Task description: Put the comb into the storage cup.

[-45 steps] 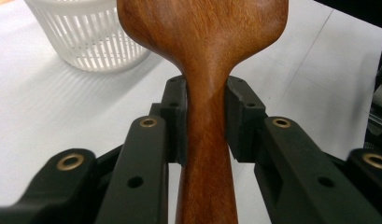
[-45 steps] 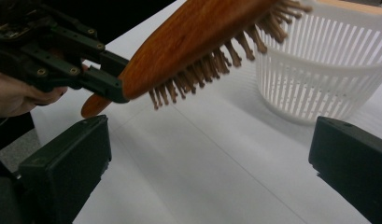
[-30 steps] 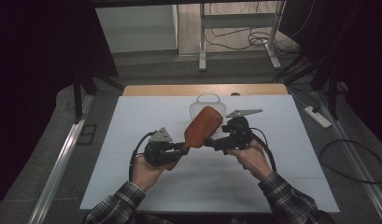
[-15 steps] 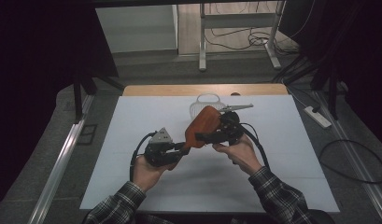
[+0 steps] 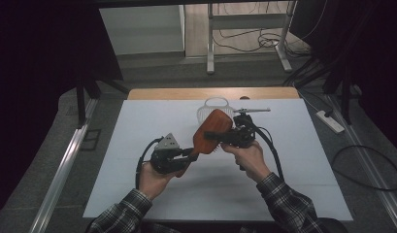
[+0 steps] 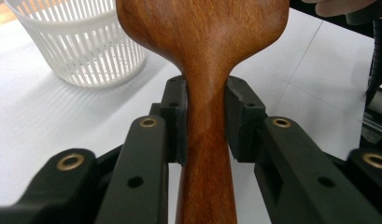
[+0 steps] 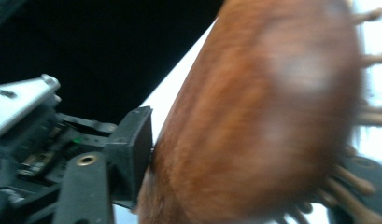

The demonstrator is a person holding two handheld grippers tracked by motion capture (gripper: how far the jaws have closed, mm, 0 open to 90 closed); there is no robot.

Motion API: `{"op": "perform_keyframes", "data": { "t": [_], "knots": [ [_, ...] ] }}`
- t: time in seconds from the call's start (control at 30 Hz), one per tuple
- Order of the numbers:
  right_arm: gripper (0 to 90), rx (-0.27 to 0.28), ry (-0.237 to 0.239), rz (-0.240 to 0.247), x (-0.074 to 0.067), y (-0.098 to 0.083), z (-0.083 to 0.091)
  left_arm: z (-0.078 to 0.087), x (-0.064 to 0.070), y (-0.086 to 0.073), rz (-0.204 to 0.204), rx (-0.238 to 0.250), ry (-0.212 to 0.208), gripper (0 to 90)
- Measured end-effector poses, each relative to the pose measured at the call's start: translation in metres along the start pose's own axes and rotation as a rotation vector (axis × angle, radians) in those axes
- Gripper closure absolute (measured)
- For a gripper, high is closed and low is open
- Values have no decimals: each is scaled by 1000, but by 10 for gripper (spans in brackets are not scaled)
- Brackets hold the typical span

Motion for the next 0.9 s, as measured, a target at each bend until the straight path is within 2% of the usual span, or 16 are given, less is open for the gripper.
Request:
{"op": "perform_keyframes", "data": {
  "t": [0.17, 0.3, 0.37, 0.43, 0.7, 0.9],
  "knots": [
    [448, 12, 65, -68, 0, 0, 3, -5, 1, -1, -11, -16, 5, 713],
    [466, 4, 75, -80, -1, -1, 3, -7, 1, -2, -14, -26, -5, 713],
    [488, -25, 88, -89, -2, -2, 3, -9, 1, -3, -15, -32, -14, 712],
    [508, -30, 104, -97, -2, -3, 3, -10, 1, -2, -15, -35, -14, 712],
    [540, -28, 99, -86, -5, -3, 4, -12, 2, -3, -12, -43, -22, 692],
    [541, -16, 88, -88, -3, -1, 6, -14, 2, -5, -15, -61, -10, 568]
  ]
}}
Point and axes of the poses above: each handheld gripper's, and its own axes: z roughly backward along the jaws, y roughly out of its top, x roughly to its right, the point moved 10 cm from there along -z, roughly forward along the jaws, and after that the axes turned 14 degrees about -x, right-handed, at the moved point
